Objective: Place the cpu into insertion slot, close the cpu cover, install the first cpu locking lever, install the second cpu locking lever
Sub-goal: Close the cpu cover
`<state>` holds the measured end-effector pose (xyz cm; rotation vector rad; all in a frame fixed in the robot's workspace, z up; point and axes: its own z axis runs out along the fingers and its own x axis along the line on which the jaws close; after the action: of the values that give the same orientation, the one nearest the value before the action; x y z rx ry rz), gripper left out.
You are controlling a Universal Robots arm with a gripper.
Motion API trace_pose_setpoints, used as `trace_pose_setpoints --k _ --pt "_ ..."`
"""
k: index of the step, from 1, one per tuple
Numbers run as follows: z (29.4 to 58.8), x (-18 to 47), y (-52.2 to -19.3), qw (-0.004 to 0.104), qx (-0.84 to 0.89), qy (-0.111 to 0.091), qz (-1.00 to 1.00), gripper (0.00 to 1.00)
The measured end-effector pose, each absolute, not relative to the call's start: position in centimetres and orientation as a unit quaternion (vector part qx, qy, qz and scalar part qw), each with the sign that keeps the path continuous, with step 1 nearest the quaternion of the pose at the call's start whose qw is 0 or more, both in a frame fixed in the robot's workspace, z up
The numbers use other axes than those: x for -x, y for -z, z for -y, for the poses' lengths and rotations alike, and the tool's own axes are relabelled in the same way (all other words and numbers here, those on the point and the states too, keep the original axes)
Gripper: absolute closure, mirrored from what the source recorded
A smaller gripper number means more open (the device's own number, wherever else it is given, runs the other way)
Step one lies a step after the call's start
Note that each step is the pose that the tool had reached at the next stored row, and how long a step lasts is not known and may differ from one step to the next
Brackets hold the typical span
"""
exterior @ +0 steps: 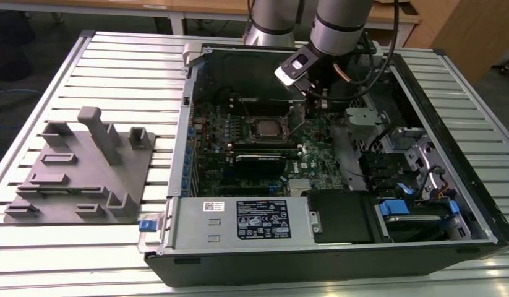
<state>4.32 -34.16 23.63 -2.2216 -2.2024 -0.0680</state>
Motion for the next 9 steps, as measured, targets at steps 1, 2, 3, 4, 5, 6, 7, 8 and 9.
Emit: trace_pose_setpoints --k 1,2,3,4,5,6,7,8,9 --pt "34.2 -4.2 -23.6 0.006 0.71 0.022 0.704 0.89" --pt "34.2 -3.9 -23.6 0.006 0.71 0.022 0.704 0.89" --pt "34.2 -3.7 -23.6 0.006 0.71 0.022 0.704 0.89" --pt "34.2 -3.5 -23.6 0.006 0.71 0.022 0.704 0.89" --pt "34.2 -3.2 -23.6 0.006 0.71 0.022 0.704 0.89" --pt "34.2 -3.0 -23.6 0.006 0.71 0.022 0.704 0.89" --pt "34.2 -2.7 -23.6 0.006 0.71 0.022 0.704 0.89" --pt "34.2 -2.5 -23.6 0.005 0.71 0.023 0.704 0.89" --pt "34.2 -2.2 -23.6 0.005 0.71 0.023 0.704 0.89"
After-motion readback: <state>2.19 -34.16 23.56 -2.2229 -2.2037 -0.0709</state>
